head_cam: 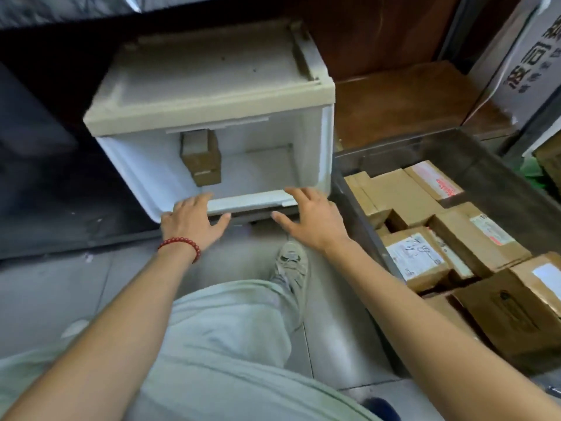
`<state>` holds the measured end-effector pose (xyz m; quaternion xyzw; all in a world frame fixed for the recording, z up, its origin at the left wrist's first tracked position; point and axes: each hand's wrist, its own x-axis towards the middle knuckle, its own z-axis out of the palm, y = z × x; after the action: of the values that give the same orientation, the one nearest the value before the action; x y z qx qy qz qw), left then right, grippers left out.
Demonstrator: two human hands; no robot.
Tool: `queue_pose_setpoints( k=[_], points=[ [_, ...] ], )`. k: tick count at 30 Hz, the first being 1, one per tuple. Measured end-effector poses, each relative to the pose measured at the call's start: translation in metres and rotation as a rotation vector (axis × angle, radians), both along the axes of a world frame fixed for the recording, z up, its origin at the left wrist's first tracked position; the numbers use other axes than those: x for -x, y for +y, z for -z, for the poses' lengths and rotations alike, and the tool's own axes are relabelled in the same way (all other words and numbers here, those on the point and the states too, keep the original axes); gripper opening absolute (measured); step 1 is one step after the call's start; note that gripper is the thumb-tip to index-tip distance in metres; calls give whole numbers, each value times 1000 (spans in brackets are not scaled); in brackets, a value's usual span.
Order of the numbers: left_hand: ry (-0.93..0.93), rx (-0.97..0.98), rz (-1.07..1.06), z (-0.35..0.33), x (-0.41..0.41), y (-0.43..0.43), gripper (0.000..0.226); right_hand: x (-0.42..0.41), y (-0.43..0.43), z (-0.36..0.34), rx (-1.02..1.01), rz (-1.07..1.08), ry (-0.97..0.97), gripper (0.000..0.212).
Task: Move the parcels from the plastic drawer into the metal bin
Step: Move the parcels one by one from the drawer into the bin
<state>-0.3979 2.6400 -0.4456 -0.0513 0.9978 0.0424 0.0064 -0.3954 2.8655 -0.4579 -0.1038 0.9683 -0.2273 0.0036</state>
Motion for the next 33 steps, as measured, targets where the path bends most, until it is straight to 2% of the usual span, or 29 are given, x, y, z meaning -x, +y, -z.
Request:
queue_pose_setpoints(
  k=[5, 10, 17, 23, 28, 33],
  points=[
    [2, 35, -57, 1, -6, -50, 59, 29, -39, 2, 10, -61, 27, 63],
    [-15, -64, -89, 24, 9, -63, 57, 65, -60, 12, 10, -51, -3, 58],
    [-10, -88, -46, 48, 83, -65, 64, 136, -86, 39, 33, -70, -45, 60],
    [-46, -15, -56, 82, 142, -85, 72, 194, -125, 75, -19, -150, -122, 69],
    [-43, 69, -61, 120, 189, -106, 81, 246, -149, 102, 35, -175, -140, 71],
    [-15, -11, -119, 138, 226, -111, 83, 290, -168, 122, 61, -178, -142, 68]
  ],
)
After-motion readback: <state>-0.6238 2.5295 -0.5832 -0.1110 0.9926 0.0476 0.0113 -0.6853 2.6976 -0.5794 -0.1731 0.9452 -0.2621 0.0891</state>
